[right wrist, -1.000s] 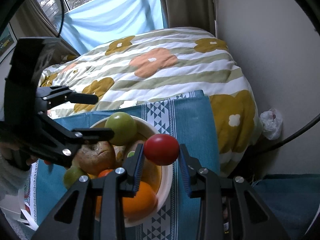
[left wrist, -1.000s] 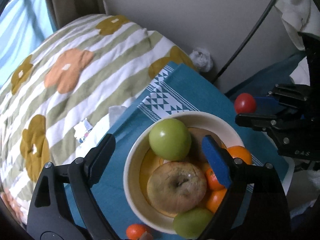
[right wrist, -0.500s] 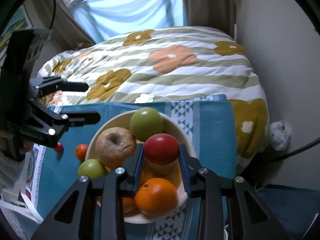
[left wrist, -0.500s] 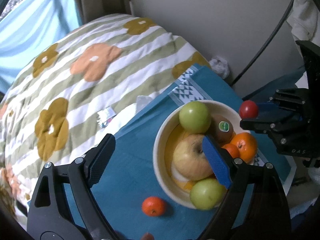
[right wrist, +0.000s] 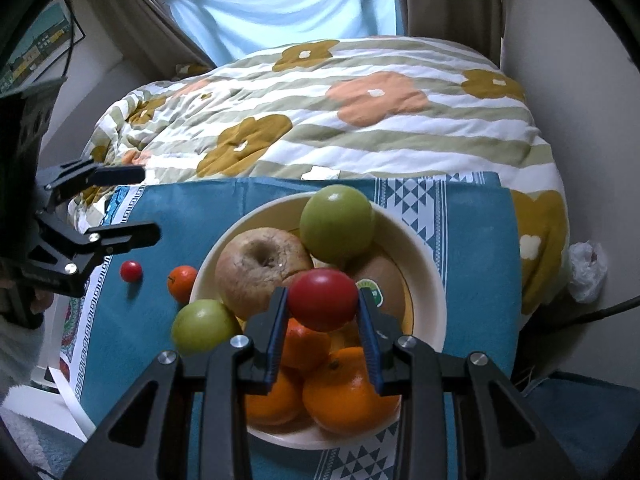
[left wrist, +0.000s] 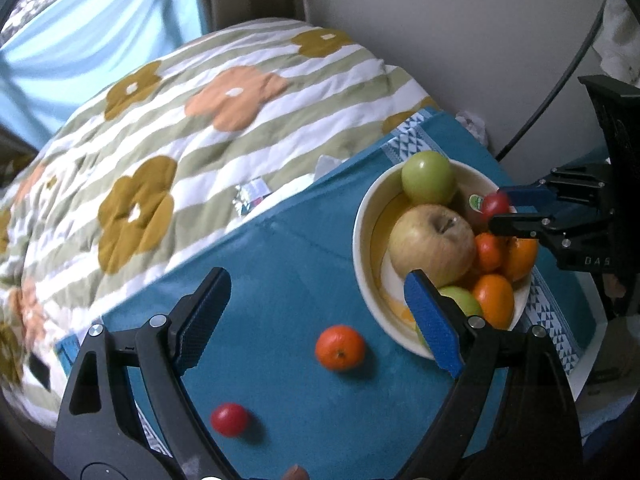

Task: Organize fruits
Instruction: 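Carry the green apple and red tomato into the white bowl and open both grippers, then move both grippers toward the last red tomato and tangerine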

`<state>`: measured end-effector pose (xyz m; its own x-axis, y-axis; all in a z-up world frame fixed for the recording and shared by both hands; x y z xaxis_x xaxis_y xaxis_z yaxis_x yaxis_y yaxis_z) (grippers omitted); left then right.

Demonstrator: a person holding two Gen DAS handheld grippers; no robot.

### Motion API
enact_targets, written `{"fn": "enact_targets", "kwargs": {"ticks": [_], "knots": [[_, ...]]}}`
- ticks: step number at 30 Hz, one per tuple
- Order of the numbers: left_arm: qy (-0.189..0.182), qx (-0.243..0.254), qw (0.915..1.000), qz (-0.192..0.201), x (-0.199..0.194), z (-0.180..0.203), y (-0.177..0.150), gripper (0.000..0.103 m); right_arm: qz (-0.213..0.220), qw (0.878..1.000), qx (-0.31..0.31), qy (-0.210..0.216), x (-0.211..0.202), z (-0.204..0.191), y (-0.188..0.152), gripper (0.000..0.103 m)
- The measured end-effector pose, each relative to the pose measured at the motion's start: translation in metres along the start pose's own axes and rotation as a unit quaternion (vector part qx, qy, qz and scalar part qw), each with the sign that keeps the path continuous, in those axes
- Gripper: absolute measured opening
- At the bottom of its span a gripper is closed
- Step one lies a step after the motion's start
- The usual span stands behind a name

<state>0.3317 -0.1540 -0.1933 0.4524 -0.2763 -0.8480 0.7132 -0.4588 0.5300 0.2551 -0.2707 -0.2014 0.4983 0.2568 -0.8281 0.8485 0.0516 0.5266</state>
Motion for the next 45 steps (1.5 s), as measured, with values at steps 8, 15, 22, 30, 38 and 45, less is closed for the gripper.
{"fn": "enact_targets", "kwargs": {"ticks": [8, 15, 22, 30, 38, 45], "knots": [[0.015, -0.04, 0.999, 0.014, -0.025, -0.012, -0.022, 0.094, 0.047, 0.999, 0.002, 0.001, -0.02, -0.006, -0.003, 0.099], [0.04, -0.065, 0.9963, 0.04, -0.066, -0.018, -0.037, 0.094, 0.078, 0.997, -0.019, -0.003, -0.053, -0.021, -0.006, 0.102], [0.091, -0.104, 0.9876, 0.075, -0.121, -0.023, -0.072, 0.103, 0.071, 0.996, -0.048, -0.015, -0.08, -0.045, -0.016, 0.102], [0.131, -0.128, 0.9796, 0.084, -0.164, -0.033, -0.128, 0.103, 0.096, 0.993, -0.067, -0.02, -0.102, -0.088, -0.027, 0.102], [0.11, -0.127, 0.9824, 0.082, -0.162, -0.054, -0.157, 0.103, 0.073, 0.996, -0.037, -0.017, -0.071, -0.137, -0.038, 0.102], [0.044, -0.114, 0.9903, 0.067, -0.125, -0.078, -0.161, 0.103, 0.058, 0.996, 0.05, -0.05, -0.025, -0.163, -0.045, 0.102]]}}
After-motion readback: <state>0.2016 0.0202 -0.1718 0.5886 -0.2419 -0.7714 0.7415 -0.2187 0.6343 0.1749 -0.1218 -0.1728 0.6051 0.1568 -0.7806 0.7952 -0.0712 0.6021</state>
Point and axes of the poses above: each gripper's, at about its wrist camera, not at the fingertips, and x roughly the way its jaws point, z to its right, y to its top, the point moved 4 cm from there along x, roughly the way its jaws point, and after that the axes turned 2 degrees about z, right-handed, at the moved point
